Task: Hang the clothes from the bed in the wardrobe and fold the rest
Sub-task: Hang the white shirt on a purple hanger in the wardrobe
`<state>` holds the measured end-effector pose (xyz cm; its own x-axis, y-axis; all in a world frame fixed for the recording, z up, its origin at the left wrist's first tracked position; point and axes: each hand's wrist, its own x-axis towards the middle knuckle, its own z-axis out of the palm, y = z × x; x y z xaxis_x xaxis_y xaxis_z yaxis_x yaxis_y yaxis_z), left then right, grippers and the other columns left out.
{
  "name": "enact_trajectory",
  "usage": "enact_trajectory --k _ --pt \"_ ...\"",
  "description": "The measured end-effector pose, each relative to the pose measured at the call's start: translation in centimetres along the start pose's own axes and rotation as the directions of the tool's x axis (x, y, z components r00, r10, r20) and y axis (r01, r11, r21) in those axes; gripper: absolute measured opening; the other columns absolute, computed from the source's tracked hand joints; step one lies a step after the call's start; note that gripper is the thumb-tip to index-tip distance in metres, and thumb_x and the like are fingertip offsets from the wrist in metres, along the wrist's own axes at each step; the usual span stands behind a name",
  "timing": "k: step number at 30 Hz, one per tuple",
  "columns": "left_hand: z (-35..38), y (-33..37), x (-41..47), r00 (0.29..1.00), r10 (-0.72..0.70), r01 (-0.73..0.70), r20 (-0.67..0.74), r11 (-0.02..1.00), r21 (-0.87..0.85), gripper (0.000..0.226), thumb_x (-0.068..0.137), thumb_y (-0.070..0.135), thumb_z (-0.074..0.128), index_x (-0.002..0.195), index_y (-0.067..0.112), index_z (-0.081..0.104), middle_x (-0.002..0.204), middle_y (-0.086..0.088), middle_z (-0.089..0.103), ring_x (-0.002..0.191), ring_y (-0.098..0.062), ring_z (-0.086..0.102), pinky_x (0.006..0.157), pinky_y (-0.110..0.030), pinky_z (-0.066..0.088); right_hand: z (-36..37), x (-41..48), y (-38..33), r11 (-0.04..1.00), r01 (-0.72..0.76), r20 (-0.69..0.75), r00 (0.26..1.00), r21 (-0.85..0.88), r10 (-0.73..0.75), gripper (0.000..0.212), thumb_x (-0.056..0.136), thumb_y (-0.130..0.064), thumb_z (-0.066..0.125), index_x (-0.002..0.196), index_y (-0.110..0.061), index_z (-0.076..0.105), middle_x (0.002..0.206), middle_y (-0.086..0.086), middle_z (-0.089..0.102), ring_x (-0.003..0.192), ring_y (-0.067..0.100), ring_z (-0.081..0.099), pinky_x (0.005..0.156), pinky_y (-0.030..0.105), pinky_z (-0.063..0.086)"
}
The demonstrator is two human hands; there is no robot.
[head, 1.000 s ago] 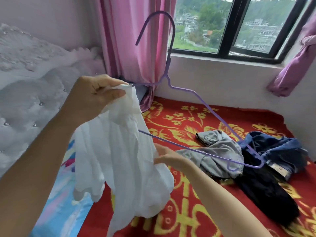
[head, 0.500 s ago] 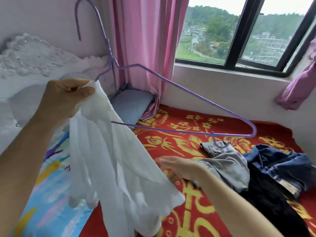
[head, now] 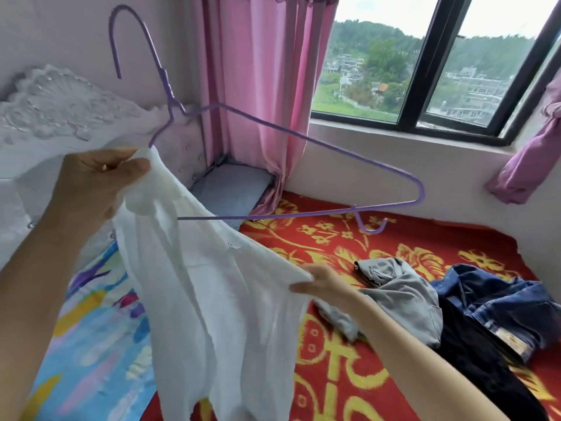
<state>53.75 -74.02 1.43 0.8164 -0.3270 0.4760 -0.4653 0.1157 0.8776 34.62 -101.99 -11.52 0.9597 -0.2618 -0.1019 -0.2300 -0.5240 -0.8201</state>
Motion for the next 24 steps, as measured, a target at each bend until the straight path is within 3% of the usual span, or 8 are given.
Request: enact_trajectory --k 4,6,8,11,13,15,18,24 --pt "-0.5 -0.2 -0.2 1.0 0.026 -0.027 0.008 0.998 0.064 0.021 0.087 0.009 0.062 0.105 0.016 0.07 0.067 0.013 0.069 0.065 -0.017 0.057 0.054 -0.021 0.049 -6.0 -1.2 -1.2 0.984 0.038 -0.084 0.996 0.173 -0.024 0.012 0.076 0.002 0.072 0.071 -0.002 0.063 0.062 -0.007 0.055 0.062 0.008 0.049 0.06 0.023 0.038" --pt "-0.3 -0.2 0.1 1.0 0.016 -0.017 0.012 0.998 0.068 0.025 0.087 0.01 0.062 0.111 0.007 0.067 0.072 0.006 0.07 0.071 -0.024 0.056 0.061 -0.033 0.05 -8.0 -1.9 -1.9 0.992 0.061 -0.062 0.997 0.114 -0.054 0.025 0.076 0.003 0.071 0.084 0.018 0.053 0.075 0.009 0.051 0.07 0.019 0.046 0.065 0.032 0.035" --pt "-0.1 -0.2 0.7 1.0 0.01 -0.012 0.02 0.998 0.066 0.027 0.087 0.014 0.063 0.113 0.005 0.066 0.079 -0.007 0.067 0.077 -0.031 0.047 0.067 -0.048 0.042 -9.4 -2.5 -2.3 0.998 0.061 -0.052 0.997 0.027 -0.059 0.02 0.076 0.003 0.071 0.081 0.008 0.053 0.073 0.008 0.048 0.068 0.016 0.045 0.062 0.03 0.035" --pt "0.7 0.1 0.9 0.998 0.041 -0.046 0.048 0.993 0.107 0.027 0.087 0.011 0.062 0.112 0.002 0.066 0.068 0.008 0.069 0.073 -0.021 0.058 0.064 -0.039 0.053 -10.2 -2.9 -2.8 0.995 0.102 -0.236 0.966 -0.016 -0.103 0.027 0.074 0.01 0.07 0.077 -0.012 0.054 0.072 -0.001 0.05 0.065 -0.002 0.047 0.064 0.019 0.039" --pt "1.6 0.3 0.9 0.992 0.092 -0.103 0.089 0.986 0.132 0.027 0.084 0.005 0.064 0.111 0.005 0.065 0.067 0.018 0.069 0.065 -0.002 0.06 0.064 -0.021 0.054 -10.5 -2.9 -2.6 0.988 0.141 -0.488 0.858 -0.069 -0.156 0.025 0.074 0.008 0.071 0.084 -0.011 0.059 0.077 0.0 0.055 0.068 0.002 0.05 0.067 0.018 0.039" --pt "2.4 0.3 0.9 0.982 0.136 -0.157 0.133 0.974 0.161 0.028 0.082 0.002 0.065 0.109 0.005 0.064 0.065 0.02 0.067 0.059 0.004 0.056 0.061 -0.013 0.049 -10.6 -2.8 -2.4 0.982 0.108 -0.744 0.641 -0.157 -0.189 0.014 0.075 -0.001 0.074 0.086 -0.004 0.066 0.078 0.002 0.057 0.068 0.015 0.05 0.062 0.014 0.037" --pt "3.3 0.1 1.1 0.974 0.184 -0.203 0.131 0.967 0.156 0.027 0.083 0.001 0.064 0.109 0.005 0.063 0.062 0.022 0.064 0.057 0.006 0.053 0.058 -0.011 0.045 -10.6 -2.6 -2.0 0.978 0.203 -0.909 0.398 -0.042 -0.121 0.013 0.076 -0.006 0.074 0.072 -0.009 0.061 0.079 0.004 0.051 0.075 0.018 0.047 0.063 0.017 0.035" --pt "4.0 0.0 1.1 0.955 0.291 -0.296 0.052 0.94 0.17 0.024 0.085 0.009 0.064 0.108 0.006 0.065 0.065 0.022 0.065 0.061 0.004 0.053 0.057 -0.008 0.041 -11.3 -2.4 -1.9 0.95 0.214 -0.805 0.591 0.228 0.06 0.021 0.088 -0.012 0.061 0.069 -0.014 0.051 0.06 -0.002 0.042 0.05 0.003 0.037 0.048 0.021 0.031"
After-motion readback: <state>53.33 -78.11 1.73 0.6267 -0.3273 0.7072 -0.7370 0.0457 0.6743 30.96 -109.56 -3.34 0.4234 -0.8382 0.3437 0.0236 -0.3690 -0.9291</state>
